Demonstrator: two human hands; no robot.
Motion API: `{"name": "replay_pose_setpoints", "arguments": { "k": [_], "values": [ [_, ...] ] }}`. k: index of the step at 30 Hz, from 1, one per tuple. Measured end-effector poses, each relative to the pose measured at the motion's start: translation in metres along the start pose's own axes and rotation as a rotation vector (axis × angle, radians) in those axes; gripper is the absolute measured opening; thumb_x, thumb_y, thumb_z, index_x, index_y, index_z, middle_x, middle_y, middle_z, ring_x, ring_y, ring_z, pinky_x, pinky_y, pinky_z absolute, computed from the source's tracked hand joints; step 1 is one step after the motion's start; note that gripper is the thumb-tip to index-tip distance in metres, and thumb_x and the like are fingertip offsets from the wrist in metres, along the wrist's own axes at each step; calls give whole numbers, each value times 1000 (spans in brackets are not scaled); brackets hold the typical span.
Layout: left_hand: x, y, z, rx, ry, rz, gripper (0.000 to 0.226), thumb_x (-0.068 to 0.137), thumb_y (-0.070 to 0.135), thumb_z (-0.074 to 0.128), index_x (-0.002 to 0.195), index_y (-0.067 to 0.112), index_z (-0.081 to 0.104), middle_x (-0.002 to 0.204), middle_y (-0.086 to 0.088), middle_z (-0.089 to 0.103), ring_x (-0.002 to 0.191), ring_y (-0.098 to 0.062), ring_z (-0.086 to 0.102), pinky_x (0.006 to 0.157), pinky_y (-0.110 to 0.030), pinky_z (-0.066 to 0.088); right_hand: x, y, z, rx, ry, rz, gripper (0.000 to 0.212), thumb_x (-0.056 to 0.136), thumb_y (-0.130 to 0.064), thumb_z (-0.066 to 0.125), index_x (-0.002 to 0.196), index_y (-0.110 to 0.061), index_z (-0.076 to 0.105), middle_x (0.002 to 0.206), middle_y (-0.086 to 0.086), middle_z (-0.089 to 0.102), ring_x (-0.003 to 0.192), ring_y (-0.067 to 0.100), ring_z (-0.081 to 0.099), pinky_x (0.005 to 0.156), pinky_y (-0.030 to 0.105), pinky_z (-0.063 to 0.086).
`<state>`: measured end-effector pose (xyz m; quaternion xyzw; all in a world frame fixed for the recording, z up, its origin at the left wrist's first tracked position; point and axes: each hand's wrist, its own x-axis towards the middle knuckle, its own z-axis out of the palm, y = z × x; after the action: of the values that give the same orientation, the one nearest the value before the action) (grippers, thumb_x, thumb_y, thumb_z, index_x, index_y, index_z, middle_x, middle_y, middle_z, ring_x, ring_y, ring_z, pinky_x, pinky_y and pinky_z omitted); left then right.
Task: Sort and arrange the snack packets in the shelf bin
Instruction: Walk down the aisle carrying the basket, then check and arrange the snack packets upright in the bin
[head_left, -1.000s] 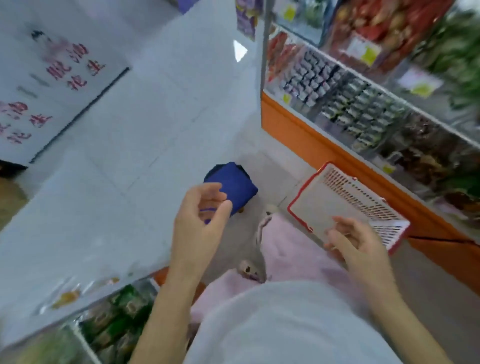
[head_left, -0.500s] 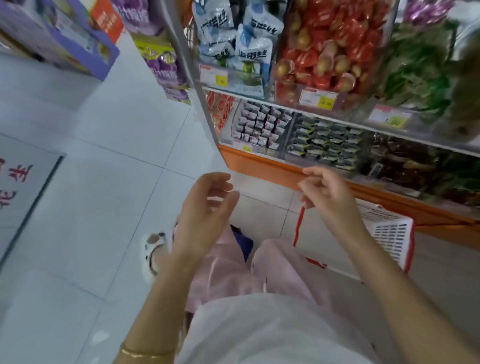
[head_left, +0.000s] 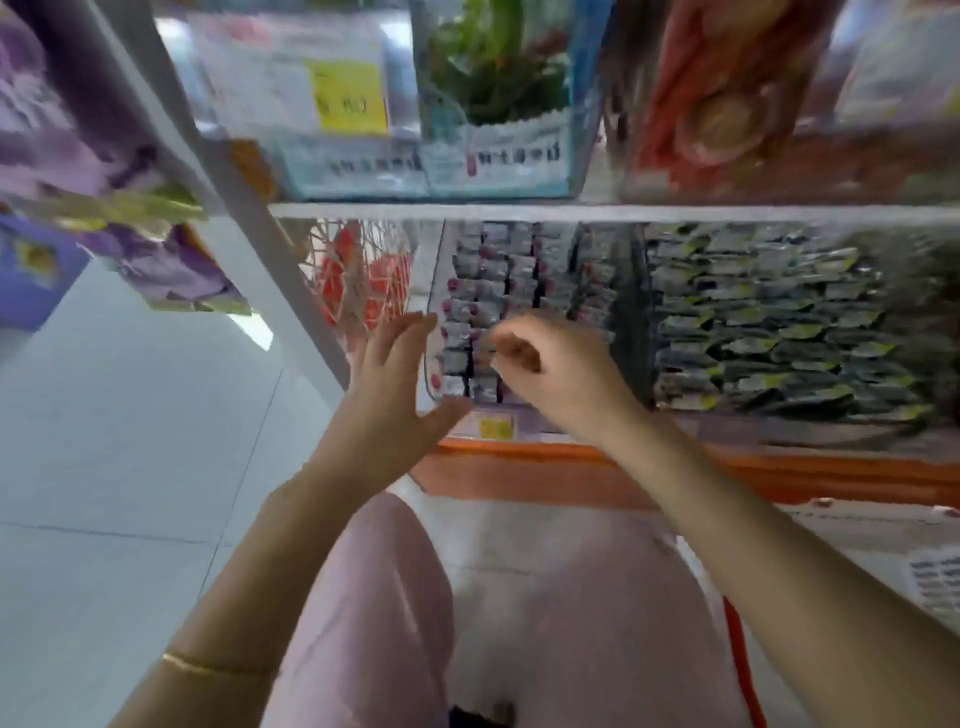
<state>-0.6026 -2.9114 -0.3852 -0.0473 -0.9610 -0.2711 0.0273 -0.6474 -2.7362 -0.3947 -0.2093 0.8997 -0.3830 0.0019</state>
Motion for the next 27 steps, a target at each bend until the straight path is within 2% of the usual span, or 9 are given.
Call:
{"name": "replay_pose_setpoints", "arguments": {
  "k": [4,7,11,16,18,20,23,25,27],
  "values": [
    [16,-44,42,49,67,204,95,75,47,65,148,10,17,154,-7,16,136,-7,9,107,-15,3,28,25,44,-229,67,-232,16,88,-22,60,98,-14,71,95,2,65,90,18,55,75,34,45],
    [17,-57,53,55,81,320,100,71,57,52,148,10,11,156,-5,9,135,0,2,103,-2,-6,30,28,61,-410,122,-286,19,87,-32,59,93,-19,71,93,-1,63,97,20,46,79,38,41],
    [16,-63,50,81,118,354,101,74,49,67,149,15,10,157,0,8,141,-11,6,105,-14,1,25,16,65,-545,182,-278,23,82,-43,62,92,-25,72,100,-2,59,103,21,41,86,40,37],
    [17,-67,40,114,63,379,102,73,48,70,150,15,11,157,0,9,143,-17,8,110,-25,7,21,6,71,-631,189,-267,17,82,-38,66,90,-24,72,103,-4,57,105,20,40,85,38,30],
    [17,-70,36,98,71,372,101,73,49,69,149,18,11,157,0,10,143,-18,8,112,-30,8,22,1,70,-538,243,-243,14,83,-34,66,87,-22,71,98,-5,61,99,17,44,83,36,35],
    [15,-70,31,69,101,361,99,74,49,69,149,17,13,156,1,12,142,-17,9,113,-32,9,21,-6,62,-314,357,-197,12,86,-27,64,84,-17,70,89,-3,64,88,14,52,80,33,43],
    [12,-67,27,-77,176,355,88,75,46,68,146,17,25,149,4,26,138,-16,22,112,-43,29,11,-17,48,25,535,-189,8,87,-16,63,83,-13,69,78,-7,63,73,6,58,71,21,48],
    [9,-63,26,-202,231,373,73,77,41,67,141,19,38,132,8,39,125,-13,38,100,-35,42,-1,-17,42,204,611,-176,12,88,-14,61,78,-19,65,74,-8,63,68,10,63,65,25,53],
    [6,-58,29,-278,235,397,56,80,37,65,132,22,49,118,11,47,108,-7,48,84,-21,44,-13,-13,41,391,656,-138,17,89,-13,60,75,-20,63,72,-4,65,62,12,65,56,27,55]
  ]
}}
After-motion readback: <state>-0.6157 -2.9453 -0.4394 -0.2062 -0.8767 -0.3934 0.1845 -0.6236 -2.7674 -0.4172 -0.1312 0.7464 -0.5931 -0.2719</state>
